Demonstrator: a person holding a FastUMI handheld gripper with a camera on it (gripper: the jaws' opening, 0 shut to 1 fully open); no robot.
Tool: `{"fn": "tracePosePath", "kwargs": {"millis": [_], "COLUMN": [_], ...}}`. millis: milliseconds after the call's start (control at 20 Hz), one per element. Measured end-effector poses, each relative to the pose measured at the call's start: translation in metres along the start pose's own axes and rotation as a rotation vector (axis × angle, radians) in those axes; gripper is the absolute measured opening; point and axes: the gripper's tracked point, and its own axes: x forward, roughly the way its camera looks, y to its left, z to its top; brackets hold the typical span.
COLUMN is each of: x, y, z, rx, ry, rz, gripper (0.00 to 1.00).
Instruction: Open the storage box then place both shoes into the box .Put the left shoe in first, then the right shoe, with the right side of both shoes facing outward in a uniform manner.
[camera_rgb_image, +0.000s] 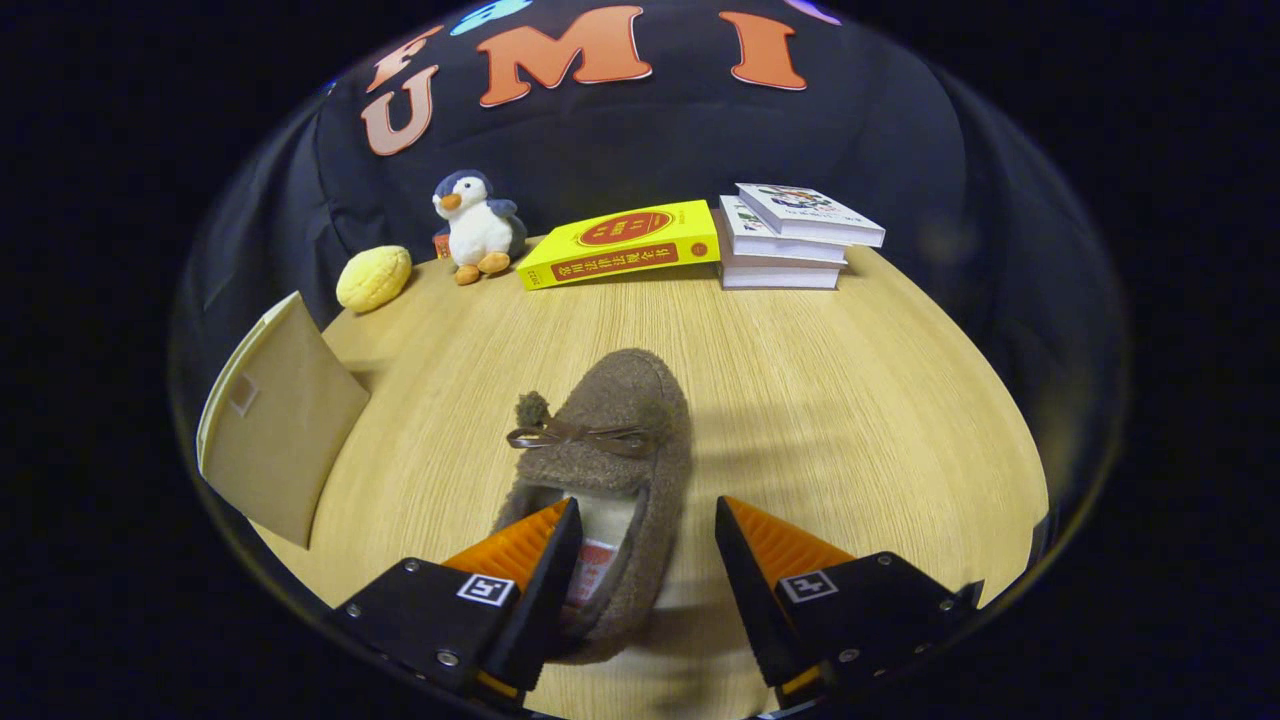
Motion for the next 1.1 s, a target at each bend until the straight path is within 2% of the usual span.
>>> {"fn": "tracePosePath", "kwargs": {"millis": [150, 300, 450, 500, 600, 800, 1100], "x": [0.016, 0.025, 0.028, 0.028, 0.027, 0.009, -0.034], "y": [-0.002, -0.002, -0.008, -0.010, -0.010, -0.015, 0.008], "z": [0.006, 0.014, 0.014, 0.014, 0.013, 0.028, 0.061], "rx": [-0.005, 0.013, 0.020, 0.039, 0.089, 0.164, 0.183], "ry": [-0.019, -0.045, -0.057, -0.055, -0.036, -0.039, -0.055], "rz": [0.004, 0.006, -0.039, -0.054, -0.055, -0.074, -0.089], "gripper": [0.70, 0.44, 0.27, 0.17, 0.08, 0.05, 0.06]}}
